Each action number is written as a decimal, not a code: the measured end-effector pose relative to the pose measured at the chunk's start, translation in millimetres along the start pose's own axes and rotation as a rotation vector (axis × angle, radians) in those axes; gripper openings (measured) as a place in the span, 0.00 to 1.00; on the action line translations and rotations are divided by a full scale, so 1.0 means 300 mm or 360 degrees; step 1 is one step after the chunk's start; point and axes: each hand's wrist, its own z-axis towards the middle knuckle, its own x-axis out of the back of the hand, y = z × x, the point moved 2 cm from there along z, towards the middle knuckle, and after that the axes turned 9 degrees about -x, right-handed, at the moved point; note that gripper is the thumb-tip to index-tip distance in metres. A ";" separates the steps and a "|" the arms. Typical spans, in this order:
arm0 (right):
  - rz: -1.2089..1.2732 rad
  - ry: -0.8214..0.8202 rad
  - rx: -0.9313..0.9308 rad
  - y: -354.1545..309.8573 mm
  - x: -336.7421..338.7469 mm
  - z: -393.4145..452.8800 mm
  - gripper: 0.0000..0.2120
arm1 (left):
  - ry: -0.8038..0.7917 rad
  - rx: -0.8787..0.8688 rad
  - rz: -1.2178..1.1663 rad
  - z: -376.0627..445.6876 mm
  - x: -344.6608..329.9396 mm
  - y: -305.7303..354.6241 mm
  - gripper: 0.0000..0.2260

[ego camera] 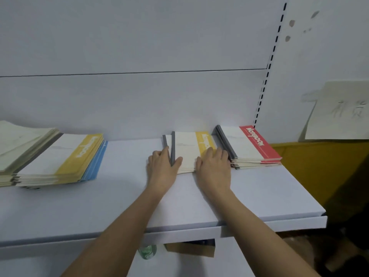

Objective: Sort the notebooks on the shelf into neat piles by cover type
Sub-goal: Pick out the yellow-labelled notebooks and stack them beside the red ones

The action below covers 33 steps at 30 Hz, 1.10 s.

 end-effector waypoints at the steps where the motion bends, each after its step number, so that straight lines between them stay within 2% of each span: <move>1: 0.0021 -0.0025 0.0014 0.004 -0.008 0.007 0.18 | 0.0005 0.0001 -0.0001 0.005 -0.001 -0.002 0.22; 4: 0.0116 -0.0156 0.0066 0.009 -0.020 0.013 0.18 | -0.0075 -0.0053 0.0008 0.003 -0.001 0.002 0.30; 7: 0.0154 -0.0133 0.0098 0.016 -0.015 0.026 0.17 | -0.0198 -0.0170 0.0063 -0.006 0.003 0.017 0.37; 10: 0.0219 -0.0163 0.0075 0.020 -0.010 0.034 0.17 | -0.0251 -0.0160 0.0123 -0.006 0.002 0.024 0.41; 19: 0.0312 -0.0193 0.0042 0.019 0.006 0.017 0.20 | -0.0159 -0.0135 -0.0005 -0.048 0.047 0.065 0.35; 22: 0.0218 -0.0168 0.0213 0.009 0.005 0.015 0.27 | -0.0150 -0.0139 0.0053 -0.104 0.094 0.059 0.36; 24: 0.0357 -0.0100 0.0351 -0.019 0.050 -0.007 0.23 | -0.0234 -0.0159 0.0168 -0.157 0.144 0.025 0.37; 26: 0.0567 -0.0111 0.0479 -0.070 0.098 -0.041 0.20 | -0.0276 -0.0157 0.0262 -0.187 0.237 -0.037 0.35; 29: 0.0658 -0.0252 0.0626 -0.202 0.152 -0.080 0.18 | -0.0341 -0.0052 0.0245 -0.186 0.419 -0.164 0.34; 33: 0.0681 -0.0425 0.0755 -0.428 0.215 -0.131 0.17 | -0.0217 0.0051 0.0578 -0.167 0.680 -0.323 0.33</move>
